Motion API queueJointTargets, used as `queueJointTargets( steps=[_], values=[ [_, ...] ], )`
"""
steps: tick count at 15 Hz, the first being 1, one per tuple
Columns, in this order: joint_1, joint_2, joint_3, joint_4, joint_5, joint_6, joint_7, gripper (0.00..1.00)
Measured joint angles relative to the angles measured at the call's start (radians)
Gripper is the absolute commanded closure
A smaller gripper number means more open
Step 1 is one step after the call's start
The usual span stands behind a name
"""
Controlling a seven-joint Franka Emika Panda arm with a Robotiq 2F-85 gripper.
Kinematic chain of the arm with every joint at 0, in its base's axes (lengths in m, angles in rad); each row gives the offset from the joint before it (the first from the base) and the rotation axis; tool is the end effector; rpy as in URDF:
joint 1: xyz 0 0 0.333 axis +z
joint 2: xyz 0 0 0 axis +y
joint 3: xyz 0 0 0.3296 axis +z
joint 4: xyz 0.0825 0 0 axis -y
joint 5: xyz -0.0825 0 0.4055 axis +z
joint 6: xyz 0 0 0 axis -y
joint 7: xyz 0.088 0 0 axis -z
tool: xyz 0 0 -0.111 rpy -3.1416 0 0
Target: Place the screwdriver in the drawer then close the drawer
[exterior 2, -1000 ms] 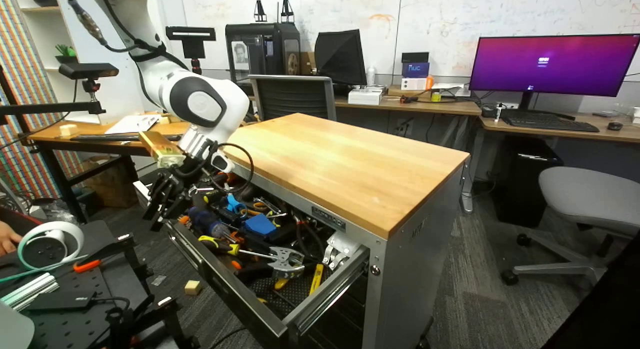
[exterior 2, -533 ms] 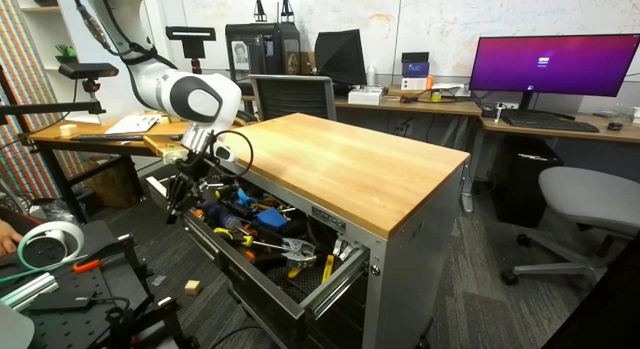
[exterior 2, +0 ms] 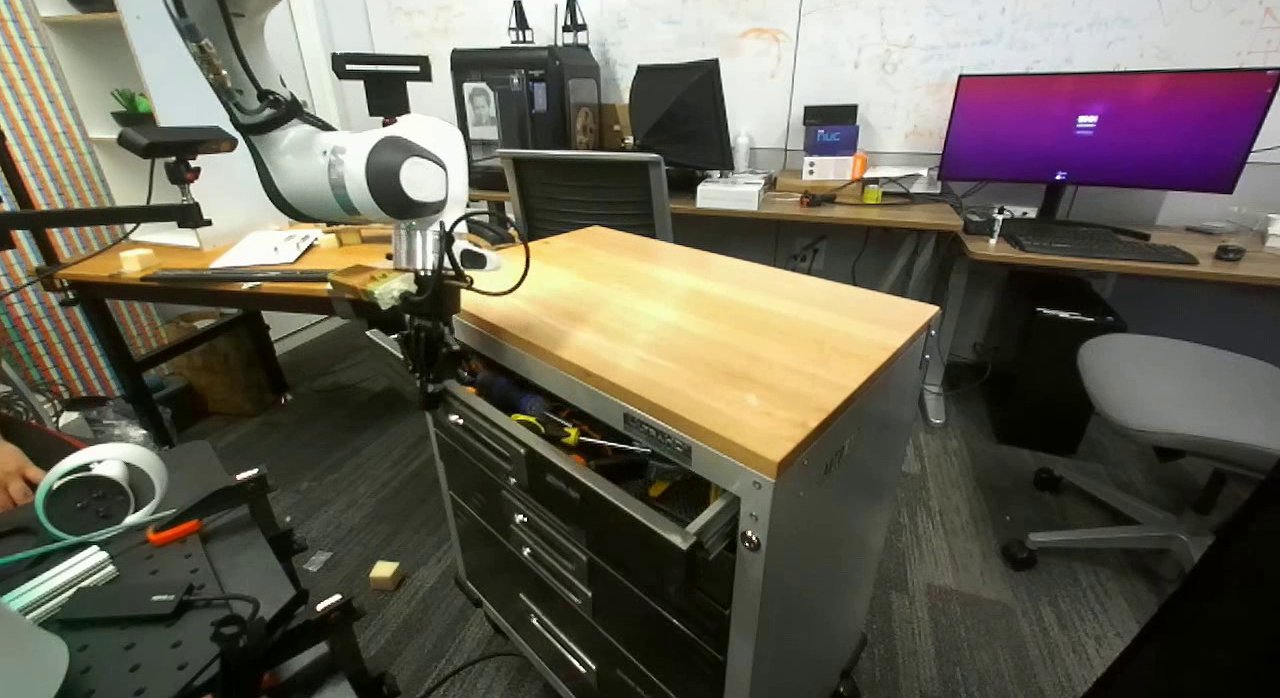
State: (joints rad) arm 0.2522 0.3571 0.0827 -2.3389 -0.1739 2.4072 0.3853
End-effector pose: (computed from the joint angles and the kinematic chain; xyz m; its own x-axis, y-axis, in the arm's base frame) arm 0.4670 0.1637 0.1518 0.9664 0.0727 -0.2465 0.1121 -0.9823 0.1499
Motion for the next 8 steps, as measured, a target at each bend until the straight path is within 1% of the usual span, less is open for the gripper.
queueJointTargets(
  steps=[3,4,8],
  values=[
    [0.046,0.014,-0.045,0.012,-0.122,0.104,0.113,0.93],
    [0.060,0.017,-0.060,0.010,-0.152,0.144,0.148,0.94],
    [0.101,0.014,-0.117,-0.009,-0.229,0.292,0.266,0.93]
  ],
)
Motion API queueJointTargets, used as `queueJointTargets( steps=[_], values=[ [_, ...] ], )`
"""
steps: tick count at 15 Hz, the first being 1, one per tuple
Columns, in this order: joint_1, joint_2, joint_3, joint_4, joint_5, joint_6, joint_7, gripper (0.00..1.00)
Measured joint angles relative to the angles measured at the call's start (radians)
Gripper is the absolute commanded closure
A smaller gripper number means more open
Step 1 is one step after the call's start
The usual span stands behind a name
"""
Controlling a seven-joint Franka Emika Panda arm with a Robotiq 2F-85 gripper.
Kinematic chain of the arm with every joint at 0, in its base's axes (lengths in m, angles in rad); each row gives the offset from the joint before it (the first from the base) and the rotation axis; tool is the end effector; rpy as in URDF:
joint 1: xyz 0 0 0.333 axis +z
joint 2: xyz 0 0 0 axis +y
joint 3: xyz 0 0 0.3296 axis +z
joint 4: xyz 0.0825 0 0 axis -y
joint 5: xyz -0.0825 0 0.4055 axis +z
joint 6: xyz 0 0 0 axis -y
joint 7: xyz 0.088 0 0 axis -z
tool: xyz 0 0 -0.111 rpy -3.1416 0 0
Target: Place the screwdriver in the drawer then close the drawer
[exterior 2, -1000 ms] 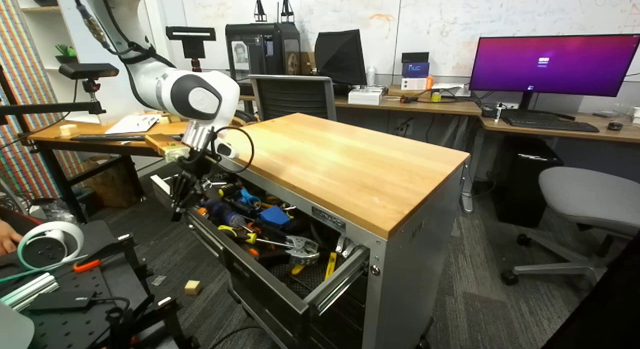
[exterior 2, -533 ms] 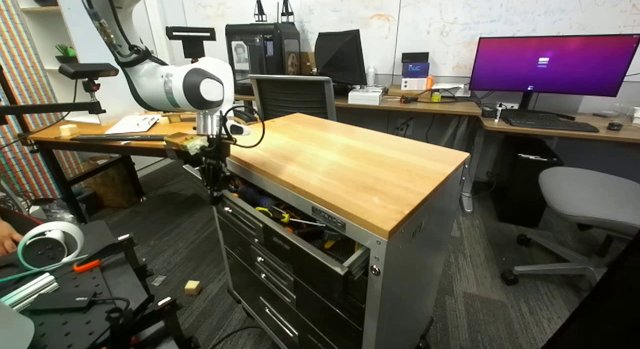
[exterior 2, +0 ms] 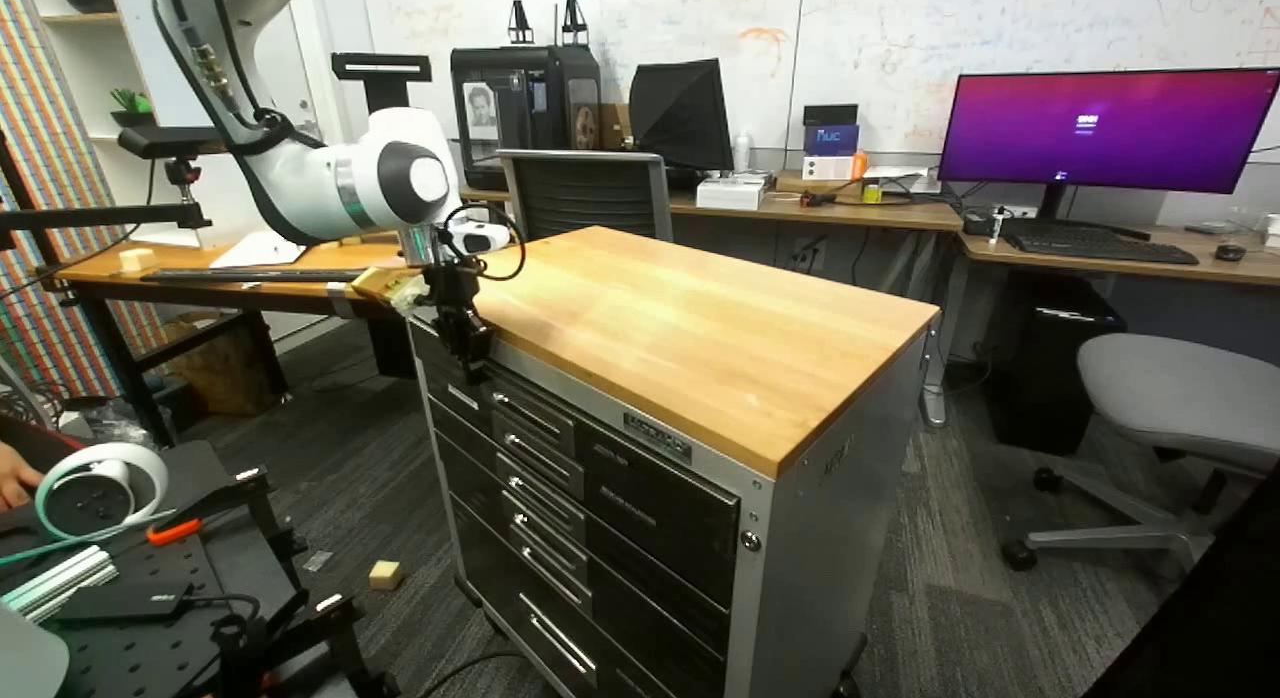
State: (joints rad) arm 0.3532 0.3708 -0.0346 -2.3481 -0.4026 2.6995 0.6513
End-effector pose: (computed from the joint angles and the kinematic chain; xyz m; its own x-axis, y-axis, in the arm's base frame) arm 0.4915 0.1744 0.1606 0.9972 0.0414 0.0621 0.0303 -0.9851 0.1694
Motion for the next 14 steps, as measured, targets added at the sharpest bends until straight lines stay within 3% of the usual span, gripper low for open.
queueJointTargets(
  steps=[1,2,4,6,8,10,12,14],
  values=[
    [0.013,-0.004,-0.016,-0.009,-0.023,0.036,0.032,0.93],
    [0.029,-0.009,-0.037,-0.020,-0.052,0.072,0.067,0.68],
    [0.072,-0.014,-0.087,-0.047,-0.132,0.133,0.154,0.62],
    [0.117,-0.028,-0.146,-0.073,-0.240,0.171,0.240,0.46],
    [0.117,-0.074,-0.152,-0.093,-0.252,0.161,0.225,0.31],
    [0.100,-0.158,-0.128,-0.112,-0.195,0.074,0.148,0.16],
    [0.053,-0.263,-0.061,-0.120,-0.109,-0.062,0.045,0.02],
    [0.008,-0.365,0.011,-0.112,0.002,-0.214,-0.071,0.00]
  ],
)
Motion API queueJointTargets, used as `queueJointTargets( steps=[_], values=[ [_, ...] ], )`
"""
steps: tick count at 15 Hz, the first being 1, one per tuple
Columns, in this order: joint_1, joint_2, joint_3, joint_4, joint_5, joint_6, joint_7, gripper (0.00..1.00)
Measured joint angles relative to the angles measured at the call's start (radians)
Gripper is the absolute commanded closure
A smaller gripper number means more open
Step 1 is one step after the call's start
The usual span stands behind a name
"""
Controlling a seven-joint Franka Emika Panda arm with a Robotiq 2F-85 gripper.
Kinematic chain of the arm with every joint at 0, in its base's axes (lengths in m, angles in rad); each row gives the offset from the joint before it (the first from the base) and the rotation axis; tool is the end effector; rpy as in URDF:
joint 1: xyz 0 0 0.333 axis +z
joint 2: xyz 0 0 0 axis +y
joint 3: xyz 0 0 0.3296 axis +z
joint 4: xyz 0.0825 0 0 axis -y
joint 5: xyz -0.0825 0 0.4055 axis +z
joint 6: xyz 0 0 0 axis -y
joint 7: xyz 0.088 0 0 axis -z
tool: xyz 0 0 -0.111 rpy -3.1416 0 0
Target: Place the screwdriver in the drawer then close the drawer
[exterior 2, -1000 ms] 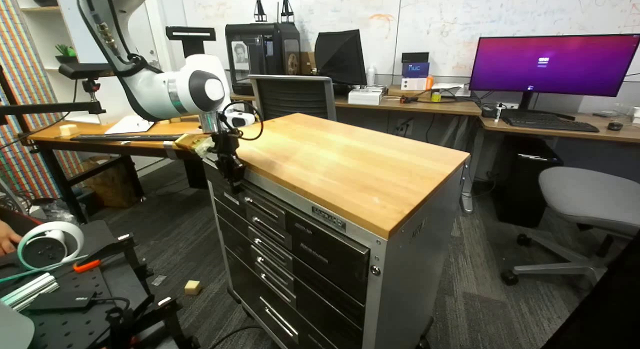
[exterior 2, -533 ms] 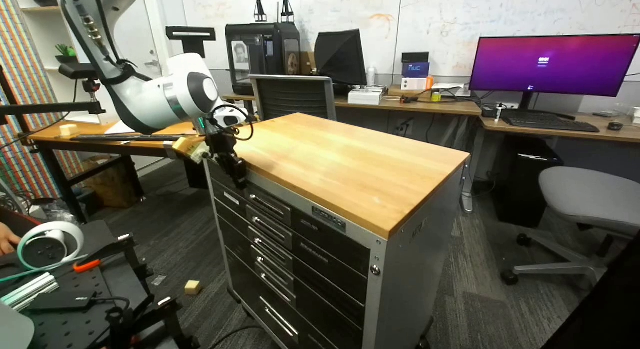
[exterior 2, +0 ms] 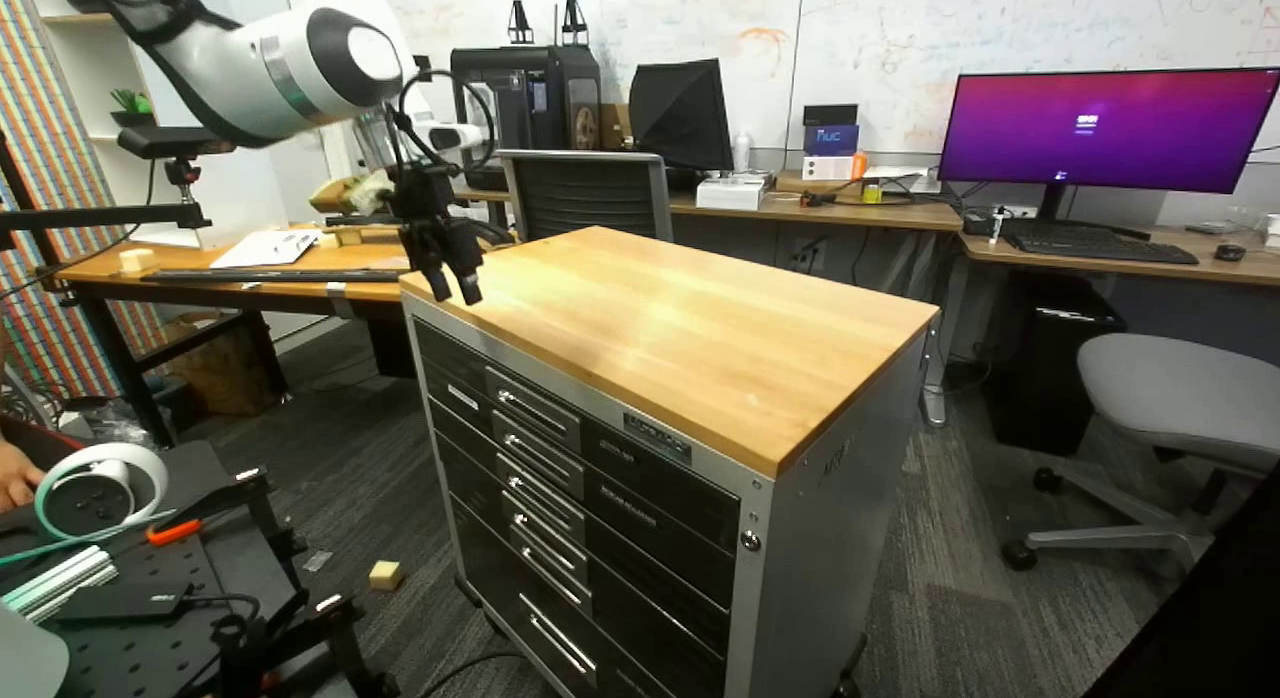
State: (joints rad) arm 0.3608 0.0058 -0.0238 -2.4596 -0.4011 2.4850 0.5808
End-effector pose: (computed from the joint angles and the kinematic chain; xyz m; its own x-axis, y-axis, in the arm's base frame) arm 0.4646 0.1636 0.2881 0.9894 0.0854 0.1176 0.0585 -0.9748 0.2152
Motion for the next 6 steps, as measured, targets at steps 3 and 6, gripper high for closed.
queueJointTargets(
  steps=[3,6],
  values=[
    [-0.046,-0.133,0.077,0.053,0.184,-0.243,-0.195,0.00],
    [-0.027,-0.232,0.058,0.149,0.355,-0.483,-0.413,0.01]
  ],
)
